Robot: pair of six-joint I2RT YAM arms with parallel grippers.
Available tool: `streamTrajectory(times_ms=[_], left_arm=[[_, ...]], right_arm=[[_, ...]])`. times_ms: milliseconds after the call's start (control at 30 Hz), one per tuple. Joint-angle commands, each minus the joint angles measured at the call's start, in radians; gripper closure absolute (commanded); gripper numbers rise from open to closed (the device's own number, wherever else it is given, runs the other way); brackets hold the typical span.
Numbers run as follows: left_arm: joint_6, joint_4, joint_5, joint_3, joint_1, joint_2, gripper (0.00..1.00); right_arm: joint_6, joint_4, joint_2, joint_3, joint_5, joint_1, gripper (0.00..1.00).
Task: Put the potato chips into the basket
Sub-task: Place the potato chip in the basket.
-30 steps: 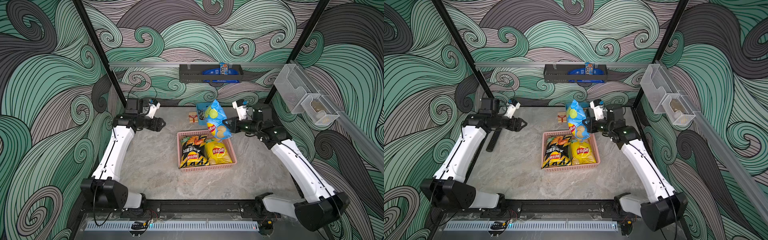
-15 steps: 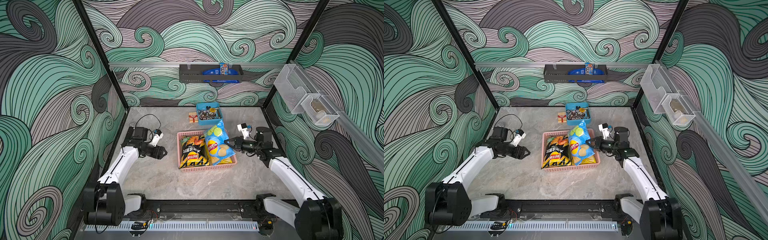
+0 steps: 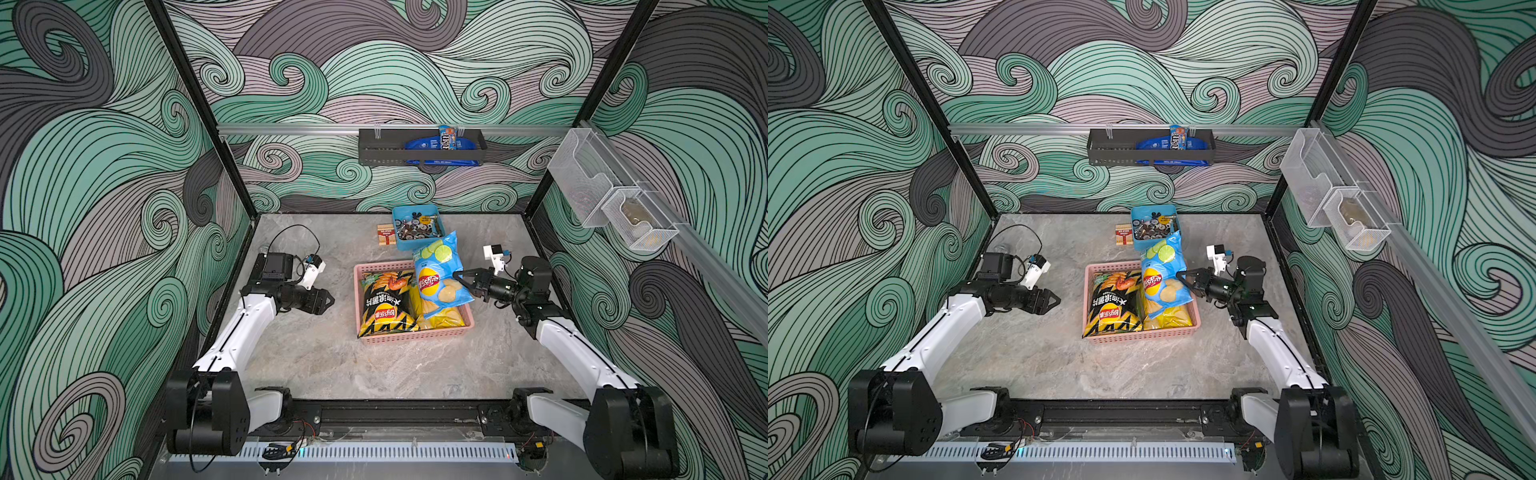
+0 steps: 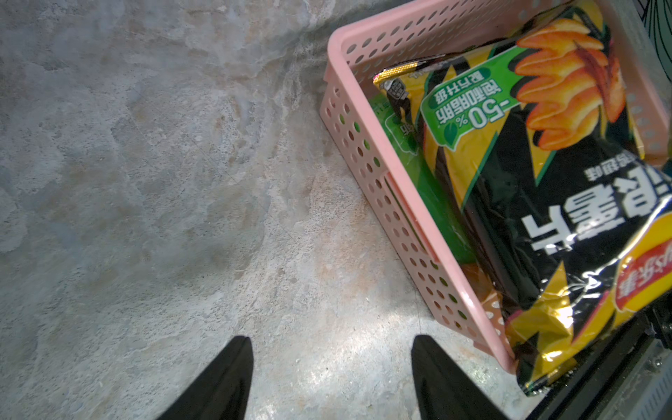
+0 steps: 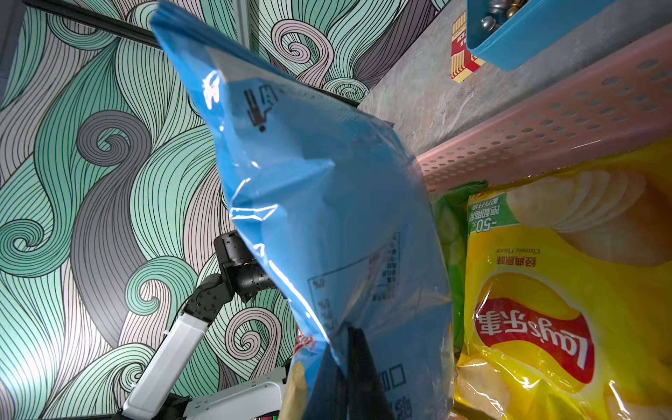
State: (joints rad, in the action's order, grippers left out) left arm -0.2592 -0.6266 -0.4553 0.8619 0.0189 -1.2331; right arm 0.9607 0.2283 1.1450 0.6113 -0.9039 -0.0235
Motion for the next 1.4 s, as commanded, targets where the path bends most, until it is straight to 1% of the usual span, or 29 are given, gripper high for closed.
streamTrajectory(times_ms=[0, 67, 267, 367, 433, 467, 500, 567, 633, 767, 933, 1067, 1133, 1233, 1300, 1367], left_arm=[[0.004, 0.010, -0.018, 0.015, -0.006, 0.009, 0.28], [0.005, 0.009, -0.018, 0.015, -0.007, 0.008, 0.28], [0.003, 0.010, -0.019, 0.017, -0.007, 0.006, 0.28], [0.002, 0.008, -0.021, 0.018, -0.008, 0.002, 0.28], [0.002, 0.007, -0.022, 0.019, -0.007, -0.001, 0.28], [0.002, 0.006, -0.022, 0.019, -0.007, 0.000, 0.28], [0.001, 0.006, -0.023, 0.019, -0.007, 0.000, 0.28], [0.000, 0.007, -0.023, 0.019, -0.008, 0.001, 0.28], [0.000, 0.006, -0.024, 0.019, -0.008, 0.002, 0.28], [0.000, 0.007, -0.023, 0.017, -0.007, 0.005, 0.28], [-0.001, 0.005, -0.025, 0.017, -0.008, 0.005, 0.28], [-0.002, 0.006, -0.025, 0.019, -0.007, 0.001, 0.28], [-0.002, 0.005, -0.026, 0.020, -0.007, -0.002, 0.28], [0.000, 0.004, -0.026, 0.021, -0.007, -0.005, 0.28], [0.000, 0.006, -0.028, 0.021, -0.007, -0.003, 0.28], [0.001, 0.007, -0.027, 0.019, -0.008, -0.002, 0.28]], right_arm=[[0.040, 0.090, 0.012, -0.028, -0.024, 0.002, 0.98], [0.064, 0.130, 0.019, -0.054, -0.024, 0.003, 0.93], [0.104, 0.215, 0.038, -0.128, -0.014, 0.003, 0.90], [0.084, 0.212, 0.057, -0.140, -0.014, 0.002, 0.82], [0.040, 0.172, 0.069, -0.131, -0.008, 0.002, 0.77], [0.015, 0.146, 0.070, -0.121, 0.003, 0.002, 0.73], [-0.010, 0.112, 0.066, -0.110, 0.016, 0.002, 0.65], [-0.068, 0.029, 0.051, -0.078, 0.057, 0.001, 0.46], [-0.136, -0.075, 0.034, -0.039, 0.117, 0.003, 0.42], [-0.267, -0.269, -0.010, 0.056, 0.290, 0.004, 0.41], [-0.380, -0.421, -0.058, 0.169, 0.464, 0.004, 0.41], [-0.454, -0.510, -0.087, 0.253, 0.555, -0.014, 0.51], [-0.482, -0.550, -0.080, 0.293, 0.581, -0.063, 0.53], [-0.506, -0.597, -0.035, 0.347, 0.627, -0.190, 0.53], [-0.511, -0.602, -0.012, 0.357, 0.670, -0.275, 0.52], [-0.506, -0.602, 0.008, 0.344, 0.698, -0.318, 0.51]])
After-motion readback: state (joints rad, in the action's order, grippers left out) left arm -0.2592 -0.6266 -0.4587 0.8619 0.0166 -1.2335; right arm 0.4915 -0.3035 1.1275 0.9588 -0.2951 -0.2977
